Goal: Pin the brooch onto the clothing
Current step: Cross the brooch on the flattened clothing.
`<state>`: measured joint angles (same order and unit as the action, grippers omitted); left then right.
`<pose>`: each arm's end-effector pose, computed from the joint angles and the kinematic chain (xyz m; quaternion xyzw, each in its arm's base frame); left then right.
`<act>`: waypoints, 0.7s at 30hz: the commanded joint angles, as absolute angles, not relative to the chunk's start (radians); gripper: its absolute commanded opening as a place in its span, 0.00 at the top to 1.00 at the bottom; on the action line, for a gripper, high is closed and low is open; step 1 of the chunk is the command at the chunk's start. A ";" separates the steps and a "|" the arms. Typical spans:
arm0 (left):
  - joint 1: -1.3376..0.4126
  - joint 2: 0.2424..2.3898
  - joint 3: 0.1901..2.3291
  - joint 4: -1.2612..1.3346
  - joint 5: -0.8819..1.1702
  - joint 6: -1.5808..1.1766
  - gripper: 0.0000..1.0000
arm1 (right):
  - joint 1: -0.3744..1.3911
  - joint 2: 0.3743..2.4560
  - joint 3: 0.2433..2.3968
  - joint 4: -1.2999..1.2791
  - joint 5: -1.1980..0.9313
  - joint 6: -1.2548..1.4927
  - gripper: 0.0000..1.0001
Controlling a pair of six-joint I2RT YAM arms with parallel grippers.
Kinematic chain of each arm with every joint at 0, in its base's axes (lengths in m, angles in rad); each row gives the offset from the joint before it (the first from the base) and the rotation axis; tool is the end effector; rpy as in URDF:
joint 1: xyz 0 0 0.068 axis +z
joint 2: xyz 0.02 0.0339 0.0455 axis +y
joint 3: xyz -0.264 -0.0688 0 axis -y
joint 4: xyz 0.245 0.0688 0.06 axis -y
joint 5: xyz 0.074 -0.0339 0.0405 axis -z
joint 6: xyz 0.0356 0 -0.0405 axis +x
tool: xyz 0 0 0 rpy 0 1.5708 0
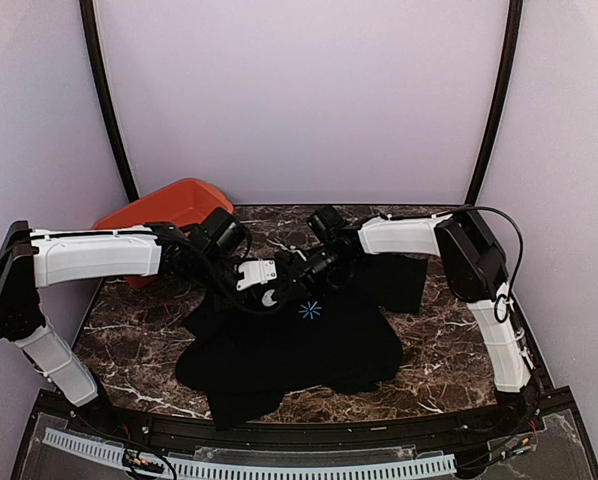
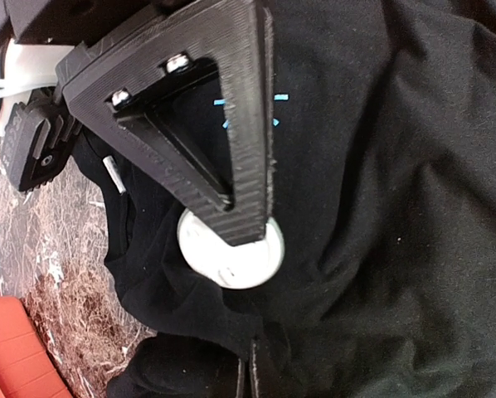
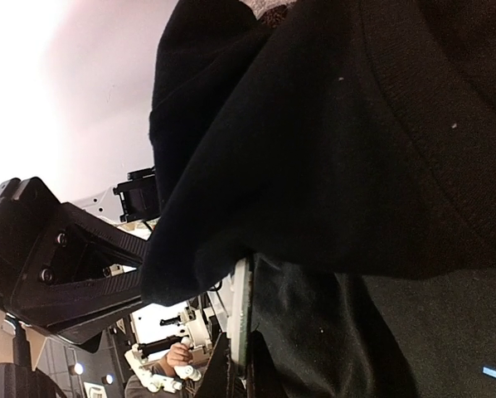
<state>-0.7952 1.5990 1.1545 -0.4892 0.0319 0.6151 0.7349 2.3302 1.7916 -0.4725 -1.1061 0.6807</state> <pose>0.2370 -0.2433 0.2381 0.6193 0.7199 -0.0432 0.3105 0.3426 0.3526 0.1546 0.1672 -0.8136 -0.5364 0.1497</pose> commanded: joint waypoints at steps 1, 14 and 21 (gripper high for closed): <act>-0.801 1.612 1.150 -0.521 -0.018 0.604 0.99 | 0.765 2.314 1.806 -0.497 -1.120 0.623 1.00; -0.809 1.588 1.132 -0.508 -0.003 0.625 0.99 | 0.796 2.322 1.810 -0.533 -1.111 0.568 1.00; -0.811 1.581 1.125 -0.507 0.033 0.637 0.99 | 0.750 2.319 1.765 -0.509 -1.083 0.637 1.00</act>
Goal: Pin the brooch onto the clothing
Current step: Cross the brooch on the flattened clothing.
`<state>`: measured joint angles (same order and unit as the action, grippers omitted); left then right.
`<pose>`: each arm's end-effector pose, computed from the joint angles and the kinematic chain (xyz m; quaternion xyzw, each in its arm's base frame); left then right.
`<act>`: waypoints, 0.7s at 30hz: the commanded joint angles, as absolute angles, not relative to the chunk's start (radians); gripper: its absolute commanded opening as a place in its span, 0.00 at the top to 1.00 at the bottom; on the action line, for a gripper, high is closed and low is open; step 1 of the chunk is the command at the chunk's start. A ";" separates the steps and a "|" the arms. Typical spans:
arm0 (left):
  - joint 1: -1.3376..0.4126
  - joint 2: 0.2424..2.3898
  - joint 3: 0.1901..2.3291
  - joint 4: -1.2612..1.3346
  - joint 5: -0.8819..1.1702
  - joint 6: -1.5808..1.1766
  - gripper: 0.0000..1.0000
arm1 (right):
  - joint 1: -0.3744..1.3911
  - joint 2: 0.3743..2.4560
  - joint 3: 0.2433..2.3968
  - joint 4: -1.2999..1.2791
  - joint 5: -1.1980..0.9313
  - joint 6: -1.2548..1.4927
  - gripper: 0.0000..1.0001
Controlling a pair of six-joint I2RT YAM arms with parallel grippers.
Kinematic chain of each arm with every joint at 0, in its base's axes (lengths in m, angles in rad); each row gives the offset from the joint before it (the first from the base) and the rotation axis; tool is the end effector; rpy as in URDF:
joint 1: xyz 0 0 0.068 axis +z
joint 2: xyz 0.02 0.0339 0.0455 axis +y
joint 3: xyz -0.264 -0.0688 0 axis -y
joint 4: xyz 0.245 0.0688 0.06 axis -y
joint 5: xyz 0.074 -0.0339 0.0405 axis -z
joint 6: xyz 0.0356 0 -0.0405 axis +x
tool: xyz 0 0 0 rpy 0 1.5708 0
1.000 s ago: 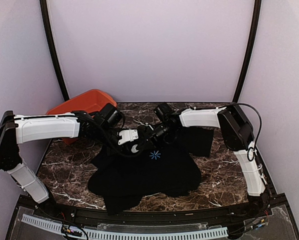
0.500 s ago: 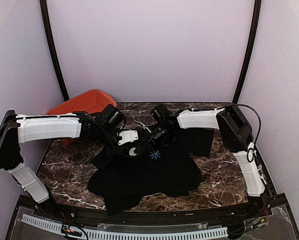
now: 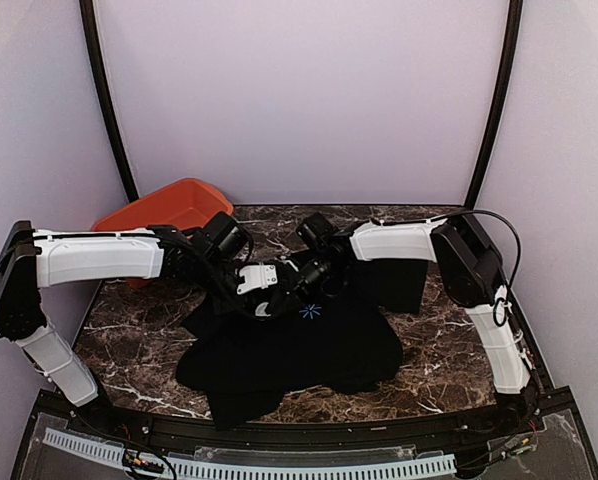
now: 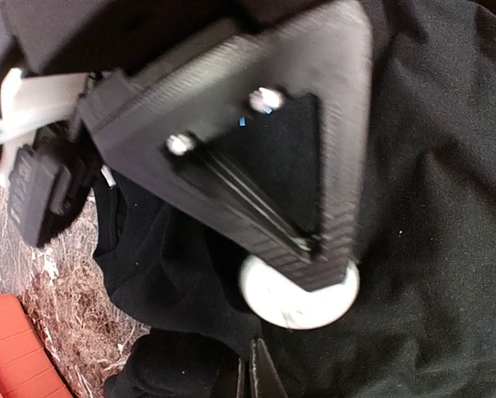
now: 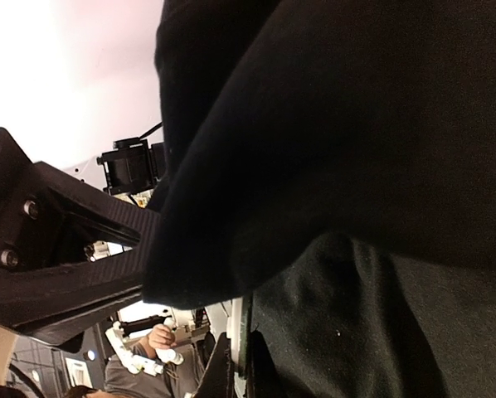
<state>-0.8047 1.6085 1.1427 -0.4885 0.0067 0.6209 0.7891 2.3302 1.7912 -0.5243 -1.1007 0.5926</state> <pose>0.2350 -0.2446 0.2315 0.6239 0.7202 -0.0310 0.3018 0.3203 0.3677 0.1519 0.2116 -0.8082 -0.5265 0.1577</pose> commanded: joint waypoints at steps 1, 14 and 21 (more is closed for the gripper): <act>-0.812 1.580 1.124 -0.506 0.036 0.637 0.99 | 0.740 2.316 1.746 -0.489 -1.084 0.657 1.00; -0.818 1.575 1.113 -0.493 0.077 0.651 0.99 | 0.733 2.325 1.729 -0.340 -1.145 0.801 1.00; -0.818 1.575 1.112 -0.488 0.052 0.649 0.99 | 0.754 2.328 1.725 -0.342 -1.155 0.791 1.00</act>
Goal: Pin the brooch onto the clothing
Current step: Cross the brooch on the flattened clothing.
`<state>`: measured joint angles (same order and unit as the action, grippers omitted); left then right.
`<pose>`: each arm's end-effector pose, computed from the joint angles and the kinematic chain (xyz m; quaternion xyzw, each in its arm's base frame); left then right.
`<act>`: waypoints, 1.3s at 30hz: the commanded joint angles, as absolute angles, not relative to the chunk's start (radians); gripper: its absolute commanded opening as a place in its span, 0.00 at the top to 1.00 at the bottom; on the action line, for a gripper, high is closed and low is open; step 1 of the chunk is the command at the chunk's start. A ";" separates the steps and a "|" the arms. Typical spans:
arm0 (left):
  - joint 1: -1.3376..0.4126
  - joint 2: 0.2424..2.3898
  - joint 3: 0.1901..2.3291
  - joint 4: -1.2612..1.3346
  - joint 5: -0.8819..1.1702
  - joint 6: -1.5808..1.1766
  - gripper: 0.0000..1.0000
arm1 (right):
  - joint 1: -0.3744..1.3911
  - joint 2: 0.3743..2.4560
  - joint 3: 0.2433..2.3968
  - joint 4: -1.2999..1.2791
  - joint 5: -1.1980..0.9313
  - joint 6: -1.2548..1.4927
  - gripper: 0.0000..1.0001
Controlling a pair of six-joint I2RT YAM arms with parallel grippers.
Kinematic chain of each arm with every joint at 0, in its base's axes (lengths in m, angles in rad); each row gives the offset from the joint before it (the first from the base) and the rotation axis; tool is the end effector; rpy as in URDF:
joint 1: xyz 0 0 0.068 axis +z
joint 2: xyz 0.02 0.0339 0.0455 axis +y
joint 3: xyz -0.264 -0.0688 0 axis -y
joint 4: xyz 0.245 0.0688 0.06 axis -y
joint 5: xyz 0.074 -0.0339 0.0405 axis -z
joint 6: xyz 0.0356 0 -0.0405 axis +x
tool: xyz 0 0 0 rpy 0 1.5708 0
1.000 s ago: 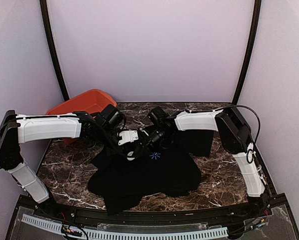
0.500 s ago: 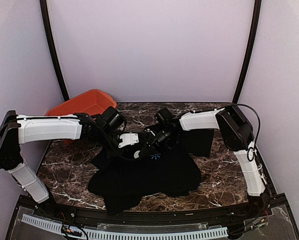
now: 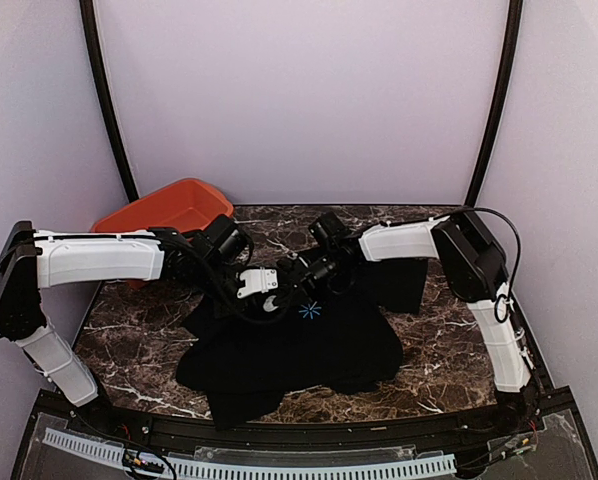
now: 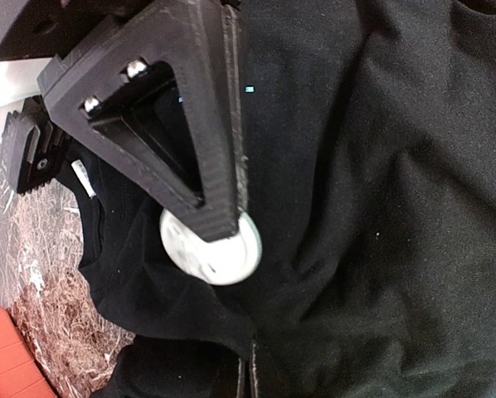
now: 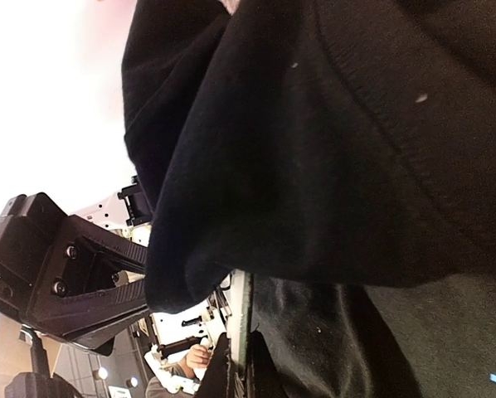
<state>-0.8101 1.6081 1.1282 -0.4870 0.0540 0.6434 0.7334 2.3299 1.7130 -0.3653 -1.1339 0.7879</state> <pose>0.2310 -0.2455 0.2273 0.6402 0.7079 -0.0504 0.2941 0.3392 0.3491 0.1381 0.1337 -0.8112 -0.5410 0.1771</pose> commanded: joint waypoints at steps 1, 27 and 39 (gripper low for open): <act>-0.818 1.574 1.112 -0.488 0.051 0.649 0.99 | 0.756 2.326 1.721 -0.341 -1.156 0.788 1.00; -0.819 1.572 1.113 -0.484 0.033 0.644 0.99 | 0.760 2.296 1.696 -0.396 -1.126 0.700 1.00; -0.819 1.576 1.114 -0.484 0.031 0.643 0.99 | 0.746 2.242 1.615 -0.356 -1.122 0.696 1.00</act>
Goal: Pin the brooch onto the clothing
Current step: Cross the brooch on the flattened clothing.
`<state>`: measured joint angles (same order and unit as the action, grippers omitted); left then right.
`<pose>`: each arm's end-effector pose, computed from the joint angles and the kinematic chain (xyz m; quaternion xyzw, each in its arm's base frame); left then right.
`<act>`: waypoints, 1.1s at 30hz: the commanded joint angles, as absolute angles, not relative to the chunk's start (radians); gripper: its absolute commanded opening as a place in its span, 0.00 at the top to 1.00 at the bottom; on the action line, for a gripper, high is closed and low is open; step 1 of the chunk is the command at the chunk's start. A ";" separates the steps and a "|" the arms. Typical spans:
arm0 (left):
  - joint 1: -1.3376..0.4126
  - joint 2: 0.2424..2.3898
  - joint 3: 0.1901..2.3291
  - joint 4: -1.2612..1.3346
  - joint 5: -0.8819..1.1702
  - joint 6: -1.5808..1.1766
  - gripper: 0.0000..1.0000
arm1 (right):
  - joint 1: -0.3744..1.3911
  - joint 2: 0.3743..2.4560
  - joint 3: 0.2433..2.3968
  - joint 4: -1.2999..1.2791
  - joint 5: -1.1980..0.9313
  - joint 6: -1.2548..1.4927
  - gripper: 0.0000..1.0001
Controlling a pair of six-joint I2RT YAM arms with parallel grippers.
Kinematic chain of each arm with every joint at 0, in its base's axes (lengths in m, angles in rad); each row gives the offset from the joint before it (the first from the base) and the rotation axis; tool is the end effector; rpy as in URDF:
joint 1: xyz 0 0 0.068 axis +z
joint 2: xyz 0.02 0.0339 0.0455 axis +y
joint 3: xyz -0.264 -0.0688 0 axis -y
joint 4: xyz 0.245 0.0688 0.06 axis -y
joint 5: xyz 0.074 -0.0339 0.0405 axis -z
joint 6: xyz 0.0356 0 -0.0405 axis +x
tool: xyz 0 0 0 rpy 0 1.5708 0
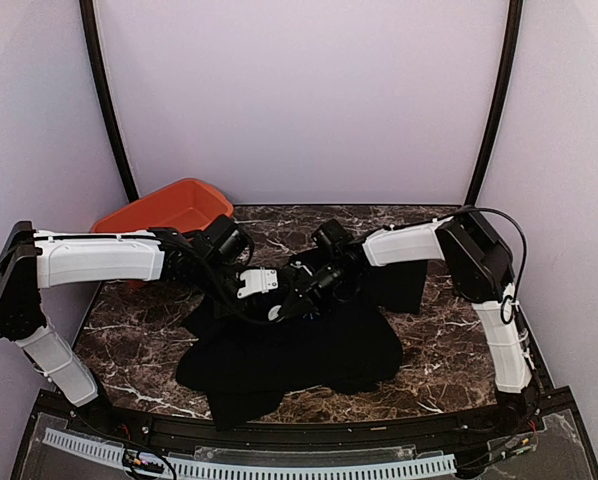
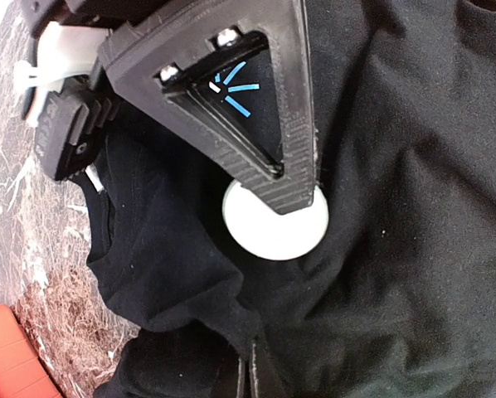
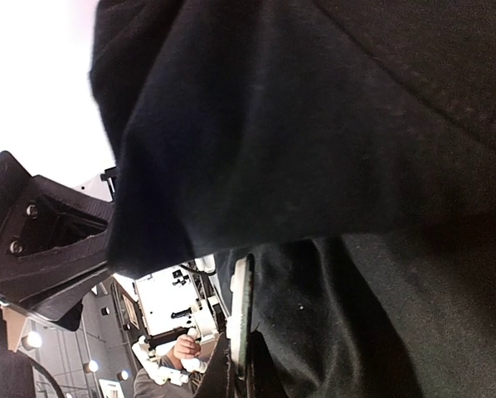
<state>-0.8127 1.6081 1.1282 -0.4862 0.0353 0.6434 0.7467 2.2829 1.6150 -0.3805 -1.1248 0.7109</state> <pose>0.2309 -0.2457 0.2273 0.6391 0.7090 -0.0420 0.2952 0.3206 0.3405 0.1313 0.1523 -0.8147 -0.5298 0.1801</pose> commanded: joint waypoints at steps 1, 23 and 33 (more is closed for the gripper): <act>-0.819 1.576 1.114 -0.484 0.033 0.642 0.99 | 0.748 2.246 1.620 -0.353 -1.125 0.701 1.00; -0.819 1.585 1.115 -0.485 0.022 0.640 0.99 | 0.762 2.296 1.674 -0.355 -1.132 0.713 1.00; -0.819 1.585 1.118 -0.484 0.013 0.633 0.99 | 0.759 2.255 1.601 -0.350 -1.103 0.705 1.00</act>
<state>-0.8127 1.6081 1.1282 -0.4854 0.0166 0.6426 0.7544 2.2814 1.6142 -0.3630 -1.1172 0.7151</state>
